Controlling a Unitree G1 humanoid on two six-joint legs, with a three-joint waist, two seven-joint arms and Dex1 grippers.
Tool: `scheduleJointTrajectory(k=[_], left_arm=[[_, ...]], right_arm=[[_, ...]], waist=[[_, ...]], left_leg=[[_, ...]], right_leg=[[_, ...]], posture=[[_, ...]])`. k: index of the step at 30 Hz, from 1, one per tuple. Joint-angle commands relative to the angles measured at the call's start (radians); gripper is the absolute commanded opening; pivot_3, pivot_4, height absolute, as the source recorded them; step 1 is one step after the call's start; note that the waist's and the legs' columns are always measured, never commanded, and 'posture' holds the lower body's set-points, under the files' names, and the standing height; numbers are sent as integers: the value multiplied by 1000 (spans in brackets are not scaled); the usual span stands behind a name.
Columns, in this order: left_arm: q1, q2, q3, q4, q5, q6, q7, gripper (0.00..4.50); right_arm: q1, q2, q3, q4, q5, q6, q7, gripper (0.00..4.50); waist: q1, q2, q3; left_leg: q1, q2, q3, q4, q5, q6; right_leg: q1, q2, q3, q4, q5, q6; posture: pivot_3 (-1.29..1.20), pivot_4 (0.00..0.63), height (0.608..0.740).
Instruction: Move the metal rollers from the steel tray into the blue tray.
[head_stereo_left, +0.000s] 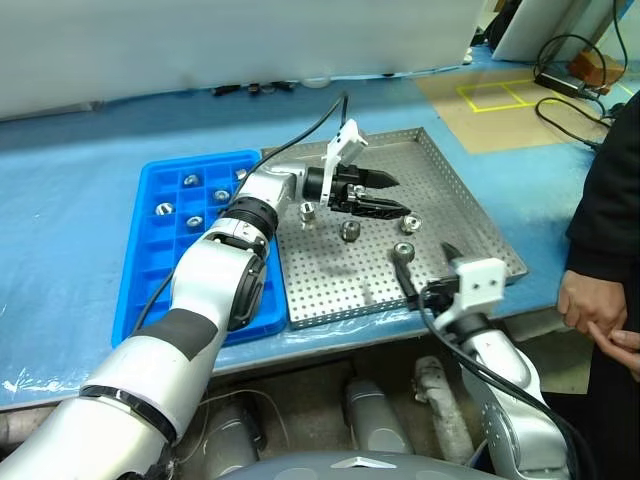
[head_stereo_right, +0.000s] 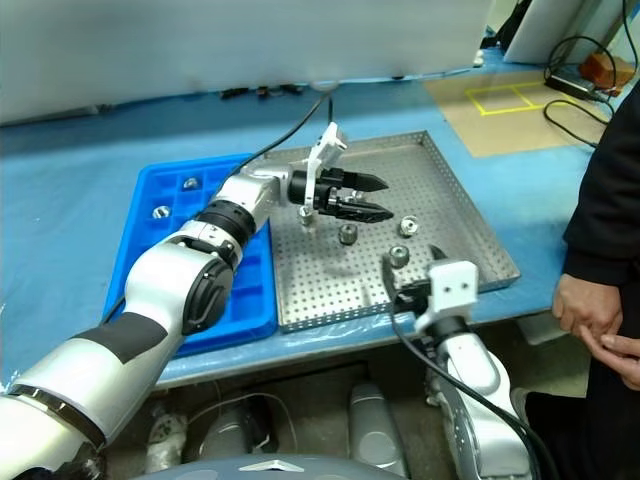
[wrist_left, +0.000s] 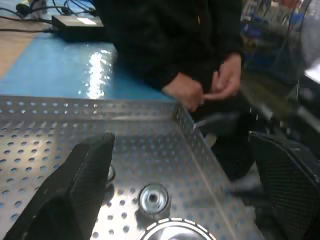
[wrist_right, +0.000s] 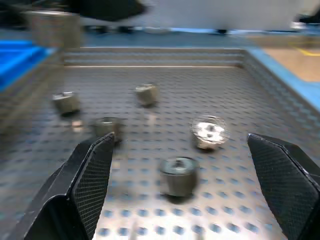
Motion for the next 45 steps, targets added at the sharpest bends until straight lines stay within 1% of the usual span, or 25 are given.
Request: scheduleJointTrajectory(k=[1,4,7,14,24,31,38,41,45], left_arm=[[28,-20,-15,-25,-17,134,-61,4500],[61,-36,-57,-37,4,201,-101,4500],[77,-56,-77,-35,8,242,-89,4500],[43,-87,-39,-53,-45,305,-75,4500],[-11,-76,12,-19,-61,273,28,4500],[-27,-95,30,-18,-76,268,39,4500],[-4,-101,-4,-27,-52,265,-1,4500],[-4,-97,-6,-26,-53,267,1,4500],[-6,-91,-9,-27,-53,268,-6,4500]], right_arm=[[-89,-45,68,-23,13,46,78,4450],[-151,-79,63,14,25,61,119,4450],[-198,-110,59,50,28,65,156,4450],[-225,-140,46,72,41,75,194,4450],[-253,-123,18,81,65,98,197,4450],[-289,-123,46,108,56,111,214,4450],[-310,-110,40,119,47,101,204,4450],[-314,-98,36,124,44,95,192,3874],[-325,-101,43,144,23,90,180,2490]], waist=[[-1,0,0],[2,0,0],[8,0,0],[9,0,0],[5,1,1],[6,1,1],[6,1,1],[6,1,1],[6,1,1]], left_leg=[[0,0,0,0,0,0],[-1,0,0,0,0,0],[-4,0,0,2,1,4],[-5,0,0,8,-1,7],[-5,0,0,11,-4,6],[-6,0,0,11,-4,7],[-6,0,0,11,-4,7],[-7,0,0,11,-4,7],[-7,0,0,11,-4,7]], right_leg=[[0,0,0,0,0,0],[0,0,0,1,0,0],[-1,-1,-1,0,0,0],[0,-2,-1,2,0,-1],[1,-2,0,2,1,-1],[0,-2,-1,2,1,-1],[0,-2,0,2,1,-1],[0,-2,0,2,1,-1],[0,-2,0,2,1,-1]], posture=[[-638,150,740],[-627,150,740],[-618,150,740],[-614,150,740],[-614,150,740],[-613,150,740],[-609,150,740],[-607,150,740],[-607,150,740]])
